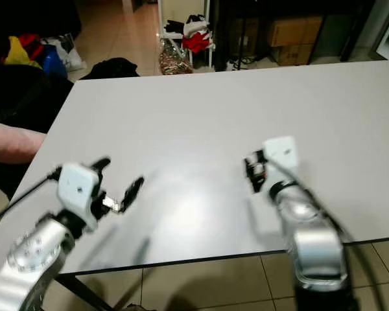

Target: Setting the table

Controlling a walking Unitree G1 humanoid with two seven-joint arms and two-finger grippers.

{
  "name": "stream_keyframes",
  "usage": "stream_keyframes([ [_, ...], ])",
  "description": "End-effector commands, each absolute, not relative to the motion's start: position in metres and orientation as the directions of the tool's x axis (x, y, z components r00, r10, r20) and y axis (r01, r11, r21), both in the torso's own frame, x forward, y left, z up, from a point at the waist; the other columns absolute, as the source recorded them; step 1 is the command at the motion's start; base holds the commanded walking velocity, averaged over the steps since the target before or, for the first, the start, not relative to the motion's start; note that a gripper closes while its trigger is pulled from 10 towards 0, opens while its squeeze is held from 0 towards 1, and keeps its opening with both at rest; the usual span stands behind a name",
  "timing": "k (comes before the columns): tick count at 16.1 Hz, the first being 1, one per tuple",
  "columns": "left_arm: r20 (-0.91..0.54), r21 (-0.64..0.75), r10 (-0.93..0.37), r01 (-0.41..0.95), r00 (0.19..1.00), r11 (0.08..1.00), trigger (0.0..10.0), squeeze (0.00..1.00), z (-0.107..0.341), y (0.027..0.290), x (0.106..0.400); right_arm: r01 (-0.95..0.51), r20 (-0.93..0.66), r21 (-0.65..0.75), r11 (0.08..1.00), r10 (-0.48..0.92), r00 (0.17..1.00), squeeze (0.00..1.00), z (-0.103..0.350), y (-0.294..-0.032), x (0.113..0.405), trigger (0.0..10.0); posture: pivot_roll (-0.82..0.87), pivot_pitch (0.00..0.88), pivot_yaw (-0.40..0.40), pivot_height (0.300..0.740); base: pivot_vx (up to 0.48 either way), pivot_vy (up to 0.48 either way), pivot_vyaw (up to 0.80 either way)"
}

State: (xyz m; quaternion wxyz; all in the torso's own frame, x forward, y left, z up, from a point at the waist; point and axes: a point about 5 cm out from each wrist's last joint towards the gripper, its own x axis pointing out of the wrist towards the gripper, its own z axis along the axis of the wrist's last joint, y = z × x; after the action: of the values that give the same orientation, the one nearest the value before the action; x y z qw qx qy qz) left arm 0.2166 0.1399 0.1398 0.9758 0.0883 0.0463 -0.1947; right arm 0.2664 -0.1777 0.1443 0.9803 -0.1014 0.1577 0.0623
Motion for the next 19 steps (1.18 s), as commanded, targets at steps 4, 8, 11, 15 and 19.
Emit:
stream_keyframes([
  [4, -0.064, 0.134, -0.148, 0.156, 0.987, 0.979, 10.0, 0.0, 0.143, 0.147, 0.195, -0.352, -0.139, -0.051, 0.935, 0.342, 0.929, 0.0, 0.159, -0.144, 0.244, 10.0, -0.13, 0.0, 0.073, 0.74, 0.0, -0.23, 0.0],
  [8, -0.05, 0.16, 0.021, -0.013, 0.999, 0.987, 10.0, 0.0, 0.143, 0.163, 0.185, -0.364, -0.103, 0.06, 0.929, 0.368, 0.924, 0.0, 0.153, -0.14, 0.236, 10.0, -0.09, 0.0, 0.038, 0.74, 0.0, -0.48, 0.0],
  [11, -0.03, 0.197, 0.093, -0.086, 0.995, 0.977, 10.0, 0.0, 0.146, 0.171, 0.179, -0.4, -0.121, 0.067, 0.914, 0.405, 0.906, 0.0, 0.141, -0.143, 0.229, 10.0, -0.06, 0.0, 0.029, 0.74, 0.0, -0.48, 0.0],
  [15, -0.034, 0.2, 0.099, -0.091, 0.994, 0.976, 10.0, 0.0, 0.148, 0.175, 0.182, -0.373, -0.109, 0.099, 0.923, 0.382, 0.918, 1.0, 0.141, -0.15, 0.228, 10.0, -0.07, 0.0, 0.054, 0.74, 0.0, -0.336, 0.0],
  [19, -0.04, 0.193, 0.087, -0.078, 0.995, 0.978, 10.0, 0.12, 0.147, 0.175, 0.185, -0.332, -0.085, 0.09, 0.939, 0.34, 0.937, 1.0, 0.143, -0.154, 0.227, 10.0, -0.08, 0.0, 0.068, 0.74, 0.0, 0.0, 0.0],
])
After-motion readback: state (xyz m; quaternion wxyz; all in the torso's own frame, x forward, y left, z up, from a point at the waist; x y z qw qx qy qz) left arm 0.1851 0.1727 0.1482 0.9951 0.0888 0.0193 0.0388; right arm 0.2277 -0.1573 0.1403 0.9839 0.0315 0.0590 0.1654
